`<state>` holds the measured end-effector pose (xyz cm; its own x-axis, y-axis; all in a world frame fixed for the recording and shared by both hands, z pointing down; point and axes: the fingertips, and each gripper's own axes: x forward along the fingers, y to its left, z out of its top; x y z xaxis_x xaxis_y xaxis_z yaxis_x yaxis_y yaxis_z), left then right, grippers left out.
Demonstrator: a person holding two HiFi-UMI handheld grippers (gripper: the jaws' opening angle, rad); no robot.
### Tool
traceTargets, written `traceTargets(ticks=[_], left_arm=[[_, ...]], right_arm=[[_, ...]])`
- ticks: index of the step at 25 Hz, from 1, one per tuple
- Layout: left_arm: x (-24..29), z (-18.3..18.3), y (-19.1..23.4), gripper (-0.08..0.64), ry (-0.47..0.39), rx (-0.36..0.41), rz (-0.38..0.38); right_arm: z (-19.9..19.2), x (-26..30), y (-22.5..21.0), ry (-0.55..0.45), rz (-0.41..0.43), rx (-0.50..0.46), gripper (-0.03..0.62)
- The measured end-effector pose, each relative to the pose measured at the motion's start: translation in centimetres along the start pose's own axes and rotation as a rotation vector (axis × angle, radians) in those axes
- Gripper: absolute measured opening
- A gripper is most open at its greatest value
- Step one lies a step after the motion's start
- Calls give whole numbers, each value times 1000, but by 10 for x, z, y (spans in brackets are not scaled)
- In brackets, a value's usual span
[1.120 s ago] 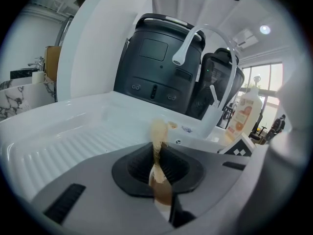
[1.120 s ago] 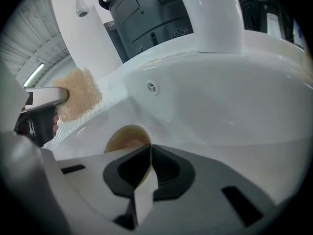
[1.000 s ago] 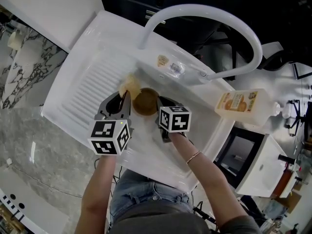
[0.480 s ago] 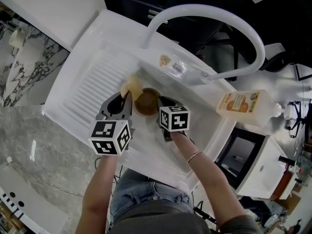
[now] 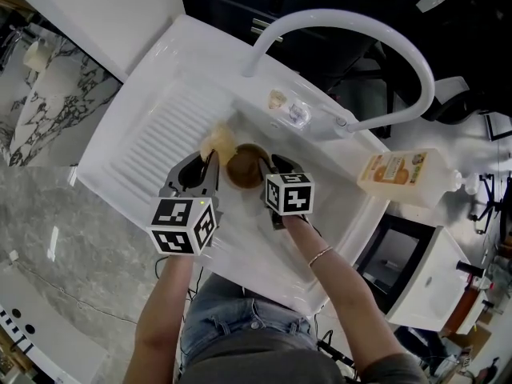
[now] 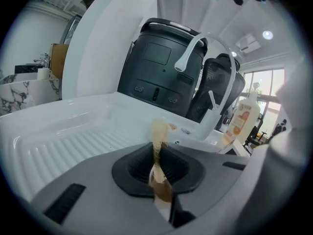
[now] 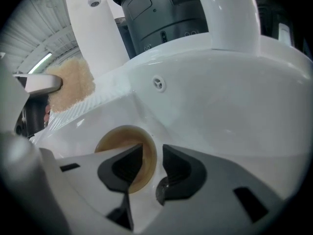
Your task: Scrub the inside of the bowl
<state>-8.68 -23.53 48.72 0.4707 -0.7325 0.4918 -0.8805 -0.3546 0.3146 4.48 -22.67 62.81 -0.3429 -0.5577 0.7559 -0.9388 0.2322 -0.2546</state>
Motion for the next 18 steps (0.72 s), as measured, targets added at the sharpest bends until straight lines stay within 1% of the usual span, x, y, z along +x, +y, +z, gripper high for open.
traceTargets(ticks=[5, 8, 13, 18], left_arm=[[-9, 2, 2, 37, -15, 6, 9], [-14, 5, 4, 37, -30, 8, 15], [-24, 12, 3, 37, -54, 0, 14], [-34, 18, -5, 37, -74, 23, 2]], right_arm=[[17, -14, -4, -50, -29, -36, 120], [32, -29, -1, -102, -27, -61, 113], [53, -56, 8, -183, 1, -35, 83], [68, -85, 15, -253, 7, -43, 54]])
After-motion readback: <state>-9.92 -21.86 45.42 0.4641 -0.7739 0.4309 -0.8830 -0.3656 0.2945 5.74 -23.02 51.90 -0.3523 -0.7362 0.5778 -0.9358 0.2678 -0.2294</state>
